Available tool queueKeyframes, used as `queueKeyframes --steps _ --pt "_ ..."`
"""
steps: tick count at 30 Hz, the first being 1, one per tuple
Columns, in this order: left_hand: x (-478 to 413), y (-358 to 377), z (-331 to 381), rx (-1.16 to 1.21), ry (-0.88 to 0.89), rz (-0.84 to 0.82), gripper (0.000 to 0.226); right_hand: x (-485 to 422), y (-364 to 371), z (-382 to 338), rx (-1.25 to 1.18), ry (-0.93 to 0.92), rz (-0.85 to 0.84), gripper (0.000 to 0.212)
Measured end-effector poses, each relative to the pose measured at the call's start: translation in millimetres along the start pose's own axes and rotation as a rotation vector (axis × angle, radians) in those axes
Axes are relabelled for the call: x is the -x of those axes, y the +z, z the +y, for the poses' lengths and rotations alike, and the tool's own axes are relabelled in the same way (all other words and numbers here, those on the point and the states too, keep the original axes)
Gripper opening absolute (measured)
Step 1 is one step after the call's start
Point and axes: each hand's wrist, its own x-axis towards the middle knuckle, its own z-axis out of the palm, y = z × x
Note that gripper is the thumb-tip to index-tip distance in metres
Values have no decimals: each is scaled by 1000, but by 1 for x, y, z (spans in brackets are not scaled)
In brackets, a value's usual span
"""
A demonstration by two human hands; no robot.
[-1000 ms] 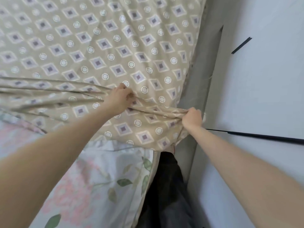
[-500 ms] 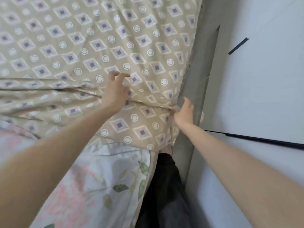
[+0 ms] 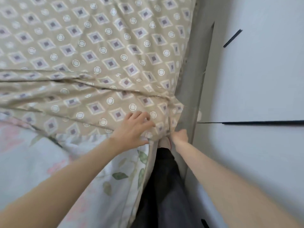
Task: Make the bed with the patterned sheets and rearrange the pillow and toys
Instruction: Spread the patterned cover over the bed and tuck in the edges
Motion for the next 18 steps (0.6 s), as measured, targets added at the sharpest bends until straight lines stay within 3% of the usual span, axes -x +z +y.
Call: queueKeyframes --steps 3,7,9,13,18 --pt "-13 14 12 -48 -17 -75 46 -12 8 14 -140 204 -188 36" --pt "-25 26 18 -58 -38 -108 45 -19 13 9 -374 267 -325 9" --pt "-27 27 19 -69 -21 -96 41 -25 14 9 -383 267 -294 12" --pt "-30 27 25 -156 43 -80 28 -41 9 17 -354 228 -87 40" --pt "-33 34 30 -359 205 -108 16 -48 -27 37 -127 131 200 40"
